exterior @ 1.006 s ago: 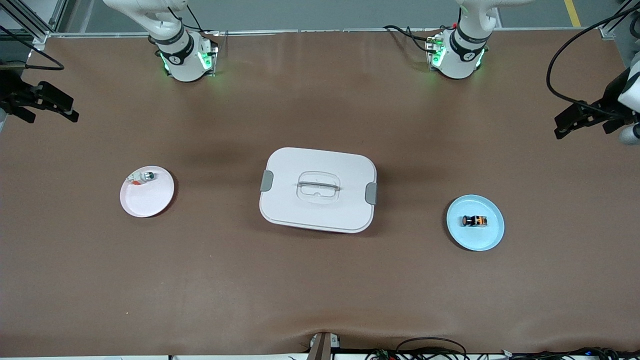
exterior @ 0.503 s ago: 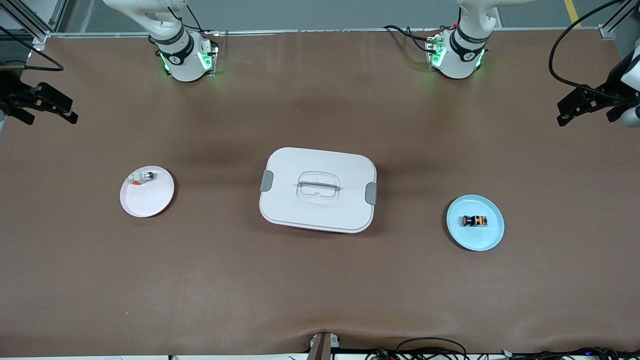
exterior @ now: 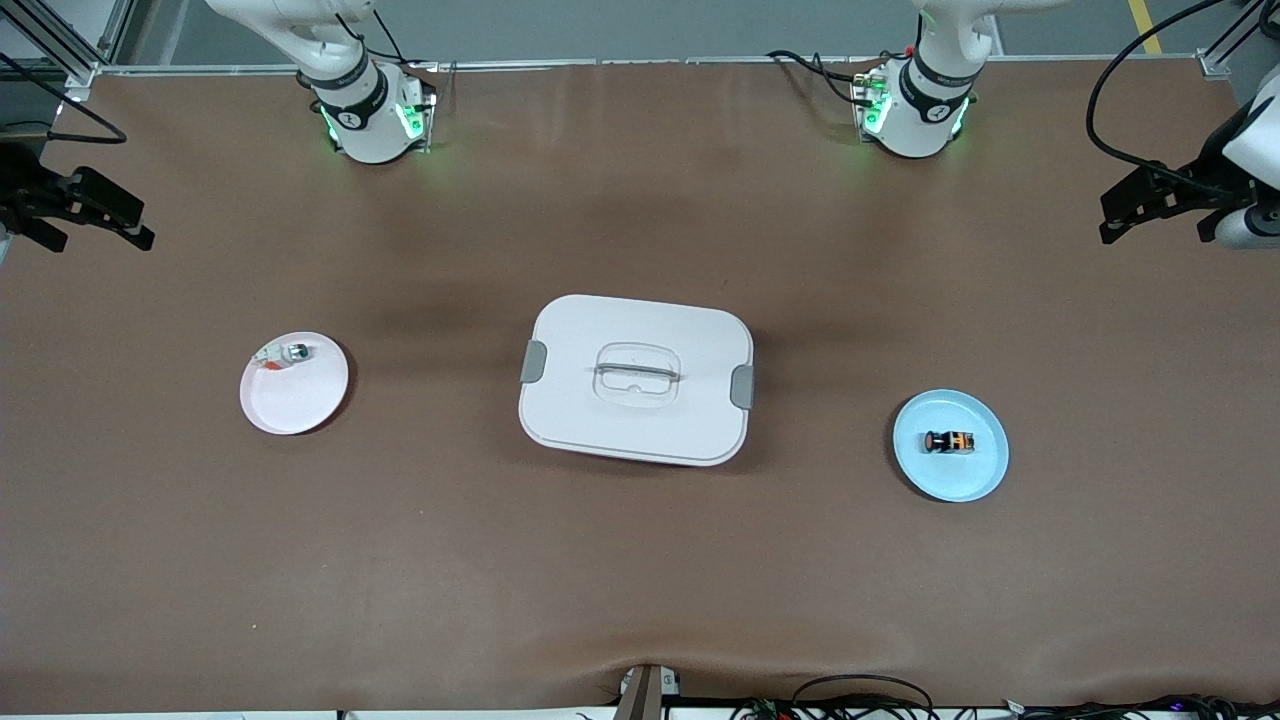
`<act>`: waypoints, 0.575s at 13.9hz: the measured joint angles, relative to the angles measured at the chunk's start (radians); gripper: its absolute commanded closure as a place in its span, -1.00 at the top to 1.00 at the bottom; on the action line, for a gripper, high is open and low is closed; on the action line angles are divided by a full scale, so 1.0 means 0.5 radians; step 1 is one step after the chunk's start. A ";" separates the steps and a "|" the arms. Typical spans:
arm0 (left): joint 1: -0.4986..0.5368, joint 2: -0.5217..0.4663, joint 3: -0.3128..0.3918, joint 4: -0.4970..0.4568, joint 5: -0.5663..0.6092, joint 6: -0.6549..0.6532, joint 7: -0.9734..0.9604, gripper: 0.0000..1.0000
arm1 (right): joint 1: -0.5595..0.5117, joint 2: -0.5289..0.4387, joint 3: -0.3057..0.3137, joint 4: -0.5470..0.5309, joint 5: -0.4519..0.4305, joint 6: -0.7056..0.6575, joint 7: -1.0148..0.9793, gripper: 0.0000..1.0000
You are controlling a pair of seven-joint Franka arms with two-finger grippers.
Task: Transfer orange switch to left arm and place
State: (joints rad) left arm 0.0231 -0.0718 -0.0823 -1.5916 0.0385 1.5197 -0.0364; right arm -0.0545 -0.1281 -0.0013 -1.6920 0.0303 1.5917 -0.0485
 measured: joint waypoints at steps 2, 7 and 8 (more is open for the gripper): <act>-0.001 -0.004 -0.001 0.000 -0.057 -0.002 0.000 1.00 | 0.000 0.000 -0.003 -0.001 0.000 0.006 0.000 1.00; 0.001 -0.004 0.001 0.000 -0.103 -0.002 0.000 1.00 | -0.003 0.000 -0.016 -0.006 0.000 0.005 0.000 1.00; 0.001 -0.004 0.002 0.000 -0.103 -0.002 0.000 1.00 | -0.003 0.000 -0.016 -0.006 0.000 0.002 0.000 1.00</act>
State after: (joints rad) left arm 0.0235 -0.0739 -0.0813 -1.5917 -0.0132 1.5187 -0.0364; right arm -0.0560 -0.1281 -0.0095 -1.6950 0.0303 1.5925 -0.0485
